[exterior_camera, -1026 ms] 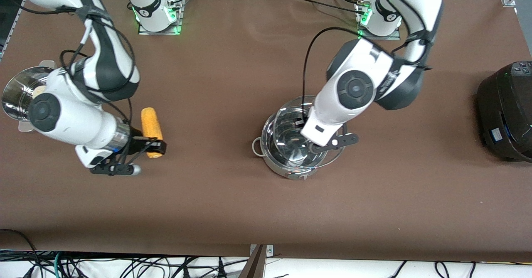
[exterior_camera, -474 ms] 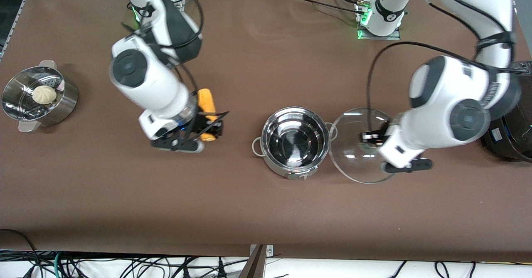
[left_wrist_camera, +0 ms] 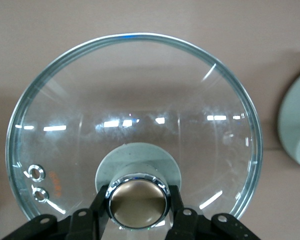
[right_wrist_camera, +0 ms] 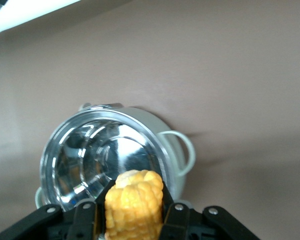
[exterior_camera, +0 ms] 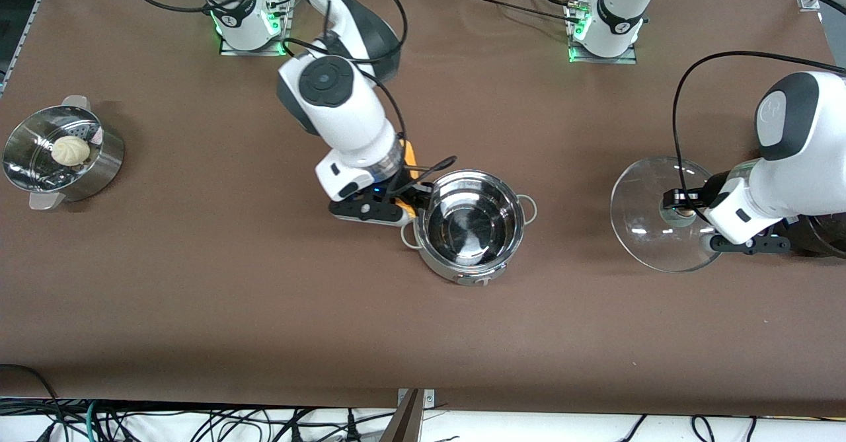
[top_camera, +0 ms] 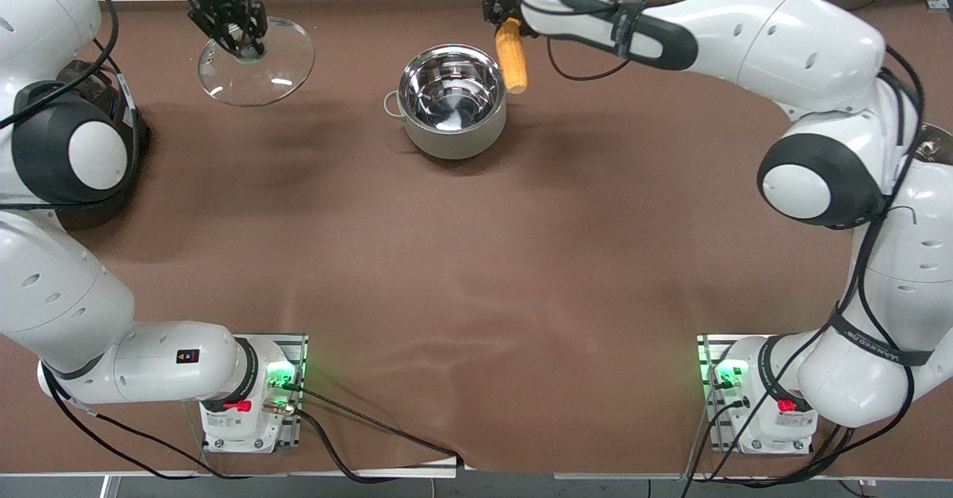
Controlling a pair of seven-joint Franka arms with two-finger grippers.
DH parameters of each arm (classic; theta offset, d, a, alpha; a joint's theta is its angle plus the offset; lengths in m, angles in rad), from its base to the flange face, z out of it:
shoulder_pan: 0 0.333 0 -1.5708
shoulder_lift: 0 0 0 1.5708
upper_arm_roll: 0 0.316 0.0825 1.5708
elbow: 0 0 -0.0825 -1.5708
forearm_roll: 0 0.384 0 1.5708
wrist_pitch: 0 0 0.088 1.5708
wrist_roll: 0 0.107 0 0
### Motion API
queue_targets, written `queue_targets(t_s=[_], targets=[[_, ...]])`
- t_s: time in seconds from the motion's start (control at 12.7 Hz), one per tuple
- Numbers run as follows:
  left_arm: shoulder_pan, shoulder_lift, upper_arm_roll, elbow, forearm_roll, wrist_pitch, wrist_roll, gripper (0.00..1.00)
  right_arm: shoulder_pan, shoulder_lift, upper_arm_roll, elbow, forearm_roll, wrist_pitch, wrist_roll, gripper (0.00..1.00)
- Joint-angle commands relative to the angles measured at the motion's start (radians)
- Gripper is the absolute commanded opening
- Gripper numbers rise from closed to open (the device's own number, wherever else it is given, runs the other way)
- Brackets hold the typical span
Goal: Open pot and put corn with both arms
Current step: 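Lower the corn into the pot with the right gripper while the left sets lid down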
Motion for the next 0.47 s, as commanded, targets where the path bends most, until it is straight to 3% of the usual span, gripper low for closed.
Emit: queue_targets(t_s=[0.0, 0.16, 0.39], targets=[[0.055, -0.071, -0.018, -0.243, 0.015, 0.232, 0.077, 0.00, 0.106, 0.111, -0.081, 0.127, -0.035, 0.058, 0.094, 0.31], [0.055, -0.044, -0.018, -0.311, 0.013, 0.343, 0.077, 0.00, 0.165, 0.155, -0.143, 0.147, -0.035, 0.119, 0.102, 0.28], [0.055, 0.030, -0.018, -0.317, 0.012, 0.398, 0.068, 0.00, 0.168, 0.226, -0.154, 0.200, -0.037, 0.175, 0.094, 0.27]])
